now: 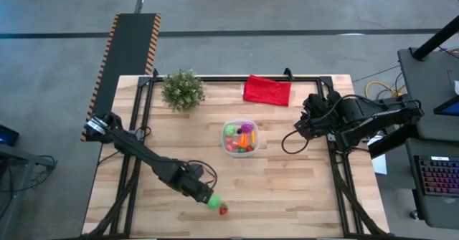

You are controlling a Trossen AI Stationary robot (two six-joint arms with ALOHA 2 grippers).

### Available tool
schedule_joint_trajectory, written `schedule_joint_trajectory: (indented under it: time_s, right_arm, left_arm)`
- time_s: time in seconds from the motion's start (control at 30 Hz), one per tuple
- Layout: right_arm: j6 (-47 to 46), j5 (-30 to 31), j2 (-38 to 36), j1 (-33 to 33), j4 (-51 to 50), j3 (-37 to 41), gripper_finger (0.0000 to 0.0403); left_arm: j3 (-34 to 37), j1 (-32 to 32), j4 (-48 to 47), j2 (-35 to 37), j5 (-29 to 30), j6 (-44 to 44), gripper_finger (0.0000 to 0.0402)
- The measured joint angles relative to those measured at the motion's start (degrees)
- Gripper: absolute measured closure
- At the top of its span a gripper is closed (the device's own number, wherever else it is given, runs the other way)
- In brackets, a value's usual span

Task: Pick and placing Produce into tupperware
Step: Put the green pear into the transparent container

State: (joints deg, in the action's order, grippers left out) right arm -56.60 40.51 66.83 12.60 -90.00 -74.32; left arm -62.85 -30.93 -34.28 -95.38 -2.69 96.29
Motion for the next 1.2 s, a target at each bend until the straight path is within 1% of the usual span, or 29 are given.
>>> schedule_joint_trajectory:
  time_s: [0.07, 0.13, 0.23, 0.33, 0.37, 0.47, 0.53, 0.6, 0.67, 0.8, 0.9, 0.97, 1.1, 1.2]
  right_arm:
    - [-1.03, -0.08, 0.02, 0.02, 0.11, 0.00, 0.0204]
    - [-1.69, -0.42, 0.02, 0.01, 0.26, 0.00, 0.0204]
    - [-1.21, -0.44, 0.02, 0.00, 0.29, 0.00, 0.0204]
    - [1.88, -0.18, 0.02, -0.03, 0.35, 0.00, 0.0204]
    - [3.07, 0.16, 0.02, -0.14, 0.35, 0.00, 0.0204]
    - [5.85, 0.46, 0.02, -1.01, 0.31, 0.00, 0.0204]
    - [7.15, 0.49, 0.02, -1.58, 0.29, 0.00, 0.0204]
    - [7.61, 0.50, 0.00, -2.00, 0.26, 0.00, 0.0204]
    - [8.28, 0.51, 0.00, -2.17, 0.26, 0.00, 0.0204]
    - [10.62, 0.65, 0.00, -2.17, 0.28, 0.00, 0.0204]
    - [10.66, 1.39, -0.01, -2.17, 0.33, 0.00, 0.0204]
    - [10.84, 1.60, -0.02, -2.17, 0.36, 0.00, 0.0204]
    - [12.70, 2.84, -0.02, -2.17, 0.49, 0.00, 0.0204]
    - [13.82, 3.48, -0.02, -2.17, 0.56, 0.00, 0.0204]
  left_arm:
    - [0.00, 0.02, -3.64, 0.85, 0.54, 0.44, 0.0135]
    - [0.00, 0.06, -4.67, 1.58, 0.95, 1.45, 0.0135]
    - [-0.45, 0.03, -1.21, 1.91, 2.48, 4.33, 0.0135]
    - [-1.86, -0.55, 5.66, 1.72, 6.05, 5.42, 0.0135]
    - [-2.37, -0.57, 8.06, 1.41, 6.35, 5.69, 0.0135]
    - [-4.68, -0.74, 11.84, -1.26, 6.30, 6.83, 0.0135]
    - [-6.71, -0.68, 11.07, -3.71, 5.37, 6.86, 0.0135]
    - [-8.21, -0.64, 10.70, -6.26, 3.09, 7.14, 0.0135]
    - [-9.66, -0.56, 10.65, -8.91, 1.88, 9.14, 0.0135]
    - [-11.74, -0.57, 10.87, -11.98, 1.77, 14.14, 0.0135]
    - [-13.00, -0.55, 10.82, -12.95, 1.92, 16.54, 0.0135]
    - [-13.82, -0.53, 11.19, -13.13, 3.00, 18.04, 0.0135]
    - [-13.53, -0.49, 11.10, -12.56, 4.06, 21.33, 0.0135]
    - [-12.85, -0.51, 10.15, -12.80, 3.42, 23.48, 0.0135]
